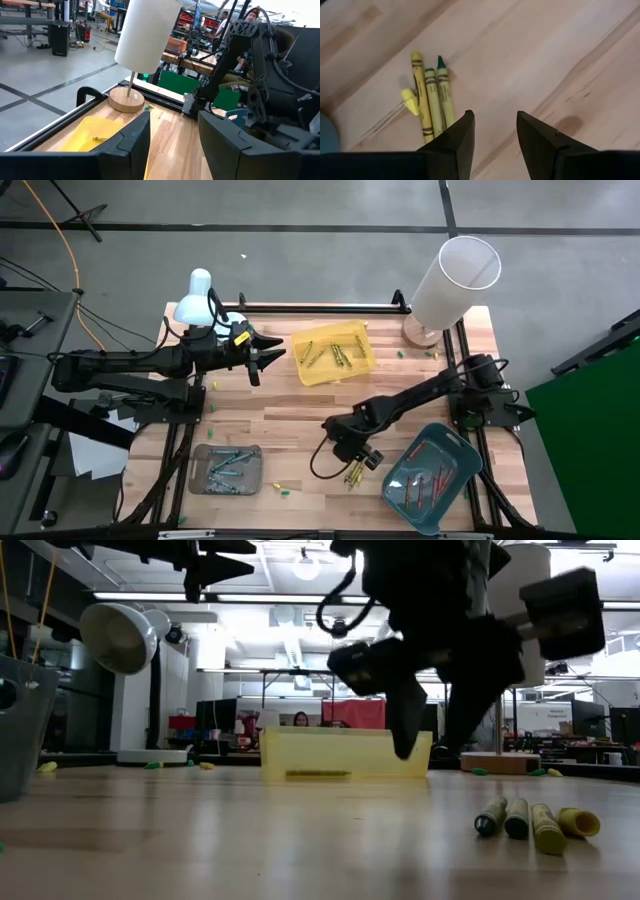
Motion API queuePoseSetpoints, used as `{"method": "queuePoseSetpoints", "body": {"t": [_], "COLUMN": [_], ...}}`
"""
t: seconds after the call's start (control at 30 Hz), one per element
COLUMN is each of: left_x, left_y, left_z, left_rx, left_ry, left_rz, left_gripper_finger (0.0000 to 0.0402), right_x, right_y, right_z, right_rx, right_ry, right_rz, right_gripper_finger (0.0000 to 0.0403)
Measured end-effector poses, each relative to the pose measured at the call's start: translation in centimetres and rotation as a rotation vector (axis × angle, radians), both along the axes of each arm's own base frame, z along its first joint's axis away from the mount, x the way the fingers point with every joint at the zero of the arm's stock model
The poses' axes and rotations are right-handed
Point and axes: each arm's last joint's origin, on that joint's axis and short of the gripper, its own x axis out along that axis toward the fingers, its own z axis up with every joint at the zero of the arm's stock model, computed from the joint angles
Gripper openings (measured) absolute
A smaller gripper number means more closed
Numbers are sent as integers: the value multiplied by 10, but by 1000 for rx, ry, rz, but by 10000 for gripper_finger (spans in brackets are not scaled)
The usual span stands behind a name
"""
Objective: Sort crayons
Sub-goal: Put the green crayon into the yellow bin
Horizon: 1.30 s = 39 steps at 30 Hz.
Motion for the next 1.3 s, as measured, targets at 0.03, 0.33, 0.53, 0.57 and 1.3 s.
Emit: {"method": "queuePoseSetpoints", "body": {"t": [0.03,0.33,0.53,0.57,1.3], "left_x": [0,0,0,0,0], "left_y": [0,0,0,0,0], "left_z": [0,0,-2,-3,-5], "left_rx": [0,0,-3,-4,-6], "left_ry": [0,2,22,28,47], "left_rz": [0,0,0,0,0], "left_gripper_finger": [152,152,152,152,152], "right_x": [0,-4,-6,-6,0], "right_y": [0,-1,0,0,-3], "right_z": [-3,-15,-15,-15,-30], "right_rx": [-2,-15,23,21,-69], "right_ry": [12,102,102,97,90], "right_rz": [-2,8,82,92,64], "right_gripper_finger": [138,138,138,138,138]}}
